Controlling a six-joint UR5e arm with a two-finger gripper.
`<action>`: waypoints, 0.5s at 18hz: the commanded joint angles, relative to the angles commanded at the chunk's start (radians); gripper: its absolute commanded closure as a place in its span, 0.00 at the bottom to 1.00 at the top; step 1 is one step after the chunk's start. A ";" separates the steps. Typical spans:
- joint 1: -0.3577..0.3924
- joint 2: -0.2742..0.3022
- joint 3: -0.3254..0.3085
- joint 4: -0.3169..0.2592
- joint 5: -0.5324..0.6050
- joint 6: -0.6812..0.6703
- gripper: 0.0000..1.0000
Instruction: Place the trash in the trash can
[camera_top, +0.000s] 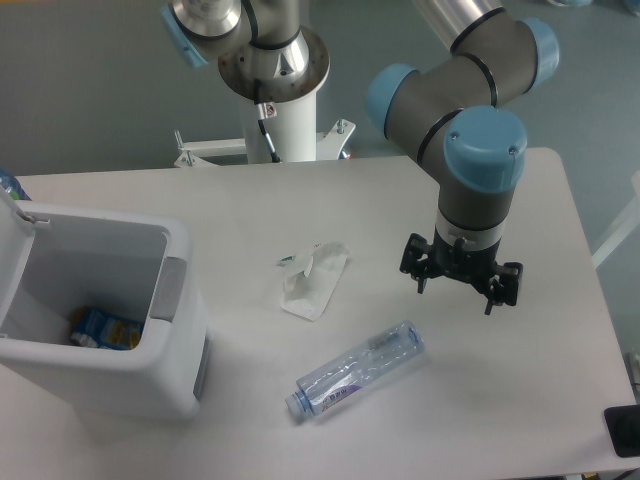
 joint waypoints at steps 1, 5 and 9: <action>0.000 0.000 -0.002 0.002 0.002 0.000 0.00; 0.000 0.002 -0.009 0.000 0.000 -0.005 0.00; -0.006 0.005 -0.009 0.000 -0.011 -0.023 0.00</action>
